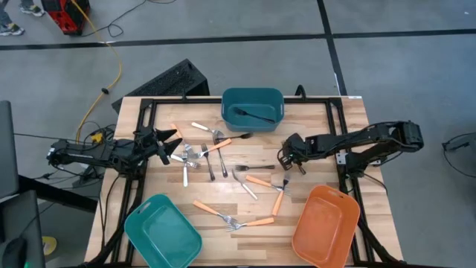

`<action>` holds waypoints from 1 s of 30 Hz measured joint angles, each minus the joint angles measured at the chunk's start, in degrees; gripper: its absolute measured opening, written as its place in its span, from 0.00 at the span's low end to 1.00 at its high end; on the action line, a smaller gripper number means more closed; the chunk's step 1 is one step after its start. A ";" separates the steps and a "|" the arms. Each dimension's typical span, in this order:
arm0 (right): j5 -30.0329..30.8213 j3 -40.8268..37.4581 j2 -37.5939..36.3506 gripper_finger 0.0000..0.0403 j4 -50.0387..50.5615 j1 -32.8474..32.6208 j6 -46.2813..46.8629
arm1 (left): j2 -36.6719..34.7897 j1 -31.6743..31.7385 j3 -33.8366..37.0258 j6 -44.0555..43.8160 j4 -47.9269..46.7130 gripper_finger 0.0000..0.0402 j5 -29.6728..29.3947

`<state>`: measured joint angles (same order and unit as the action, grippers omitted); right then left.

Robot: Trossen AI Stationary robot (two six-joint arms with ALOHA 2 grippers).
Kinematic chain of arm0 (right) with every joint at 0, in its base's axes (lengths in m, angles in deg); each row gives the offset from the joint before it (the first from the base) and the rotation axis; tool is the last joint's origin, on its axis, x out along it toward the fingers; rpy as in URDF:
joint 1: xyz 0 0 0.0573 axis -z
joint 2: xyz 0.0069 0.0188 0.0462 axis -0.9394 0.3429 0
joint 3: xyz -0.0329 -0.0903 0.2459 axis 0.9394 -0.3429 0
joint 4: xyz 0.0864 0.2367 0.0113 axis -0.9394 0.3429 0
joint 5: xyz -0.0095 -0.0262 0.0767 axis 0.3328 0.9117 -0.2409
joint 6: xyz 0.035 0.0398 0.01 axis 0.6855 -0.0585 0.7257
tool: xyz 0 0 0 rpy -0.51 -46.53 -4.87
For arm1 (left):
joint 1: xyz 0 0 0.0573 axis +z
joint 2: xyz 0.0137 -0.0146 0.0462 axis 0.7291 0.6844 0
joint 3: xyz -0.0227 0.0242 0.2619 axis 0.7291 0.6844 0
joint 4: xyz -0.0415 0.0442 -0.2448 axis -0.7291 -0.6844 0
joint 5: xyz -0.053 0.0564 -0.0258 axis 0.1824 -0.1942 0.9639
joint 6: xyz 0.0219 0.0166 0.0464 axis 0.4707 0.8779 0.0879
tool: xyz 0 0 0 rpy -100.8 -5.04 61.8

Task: Sort silverware by color (type)
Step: Put the black fork into the blue bin

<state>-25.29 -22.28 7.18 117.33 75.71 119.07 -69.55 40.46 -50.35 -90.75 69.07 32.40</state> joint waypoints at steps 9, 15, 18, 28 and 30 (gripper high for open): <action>-1.16 0.09 -4.51 0.07 -0.12 -0.17 -1.77 | 0.00 0.01 0.00 0.02 -0.02 0.65 0.00; -1.41 0.10 -7.44 0.07 -0.12 -0.17 -3.39 | 0.02 0.02 0.00 0.02 0.00 0.65 0.00; -1.81 0.12 -8.64 0.07 -0.60 -0.18 -4.55 | 0.01 0.02 0.00 0.01 -0.01 0.65 0.00; -2.91 0.17 -11.34 0.07 -1.02 -1.85 -7.10 | 0.02 0.00 0.00 0.00 0.00 0.65 0.00; -2.91 0.17 -11.69 0.07 -1.09 -2.36 -7.10 | 0.01 0.01 0.00 0.03 0.07 0.65 -0.01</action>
<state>-28.19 -22.11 -4.50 116.23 73.35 111.97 -69.54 40.47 -50.35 -90.72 69.13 32.38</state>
